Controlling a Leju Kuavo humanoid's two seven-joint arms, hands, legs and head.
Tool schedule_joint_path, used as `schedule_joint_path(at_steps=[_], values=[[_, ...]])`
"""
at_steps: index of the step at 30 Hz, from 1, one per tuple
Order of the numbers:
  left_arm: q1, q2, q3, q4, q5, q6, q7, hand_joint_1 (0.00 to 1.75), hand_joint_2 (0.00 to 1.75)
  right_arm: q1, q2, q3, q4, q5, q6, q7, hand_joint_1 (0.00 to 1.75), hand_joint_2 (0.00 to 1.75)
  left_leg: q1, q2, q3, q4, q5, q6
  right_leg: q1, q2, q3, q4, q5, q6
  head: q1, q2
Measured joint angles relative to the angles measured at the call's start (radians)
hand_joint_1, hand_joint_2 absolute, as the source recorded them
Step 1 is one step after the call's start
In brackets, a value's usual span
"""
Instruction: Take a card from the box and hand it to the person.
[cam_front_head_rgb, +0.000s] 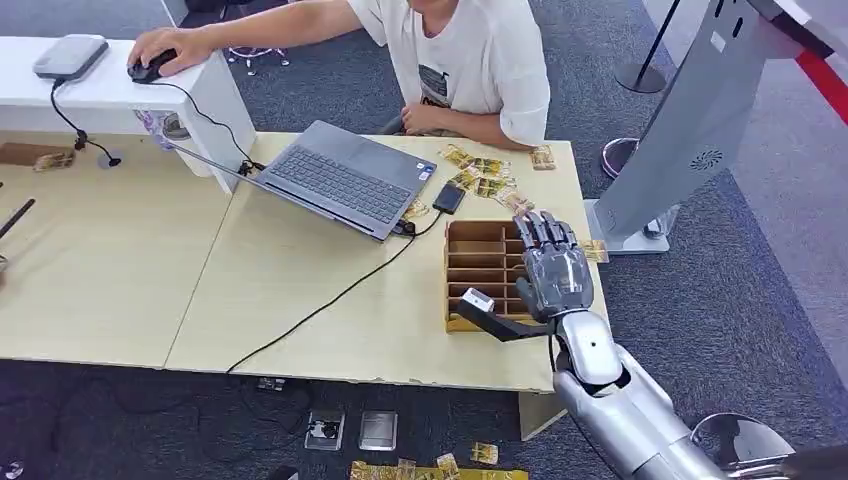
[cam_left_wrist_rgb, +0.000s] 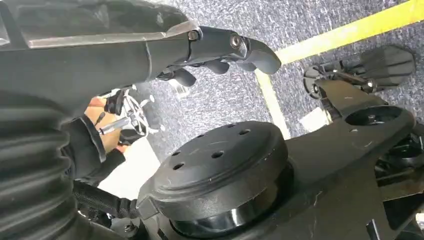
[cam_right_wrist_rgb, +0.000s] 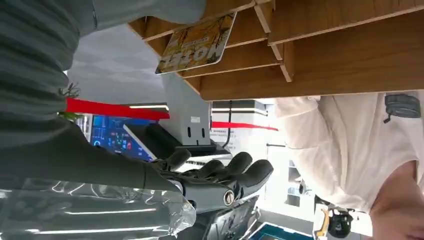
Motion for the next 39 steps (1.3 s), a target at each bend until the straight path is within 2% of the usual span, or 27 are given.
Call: schedule_joint_path(at_steps=[22, 39], values=[[0.0, 0.0, 0.0, 0.0, 0.0, 0.006, -0.003, 0.0, 1.75, -0.027, -0.007, 0.023, 0.047, 0.034, 0.021, 0.005, 0.44, 1.75, 0.0, 0.0, 0.0, 0.0, 0.0, 0.0, 0.0, 0.0, 0.0, 0.0, 0.0, 0.0, 0.0, 0.0], [0.0, 0.0, 0.0, 0.0, 0.0, 0.003, -0.007, 0.0, 1.75, -0.031, -0.017, 0.024, 0.058, 0.053, 0.031, 0.014, 0.77, 1.75, 0.0, 0.0, 0.0, 0.0, 0.0, 0.0, 0.0, 0.0, 0.0, 0.0, 0.0, 0.0, 0.0, 0.0]])
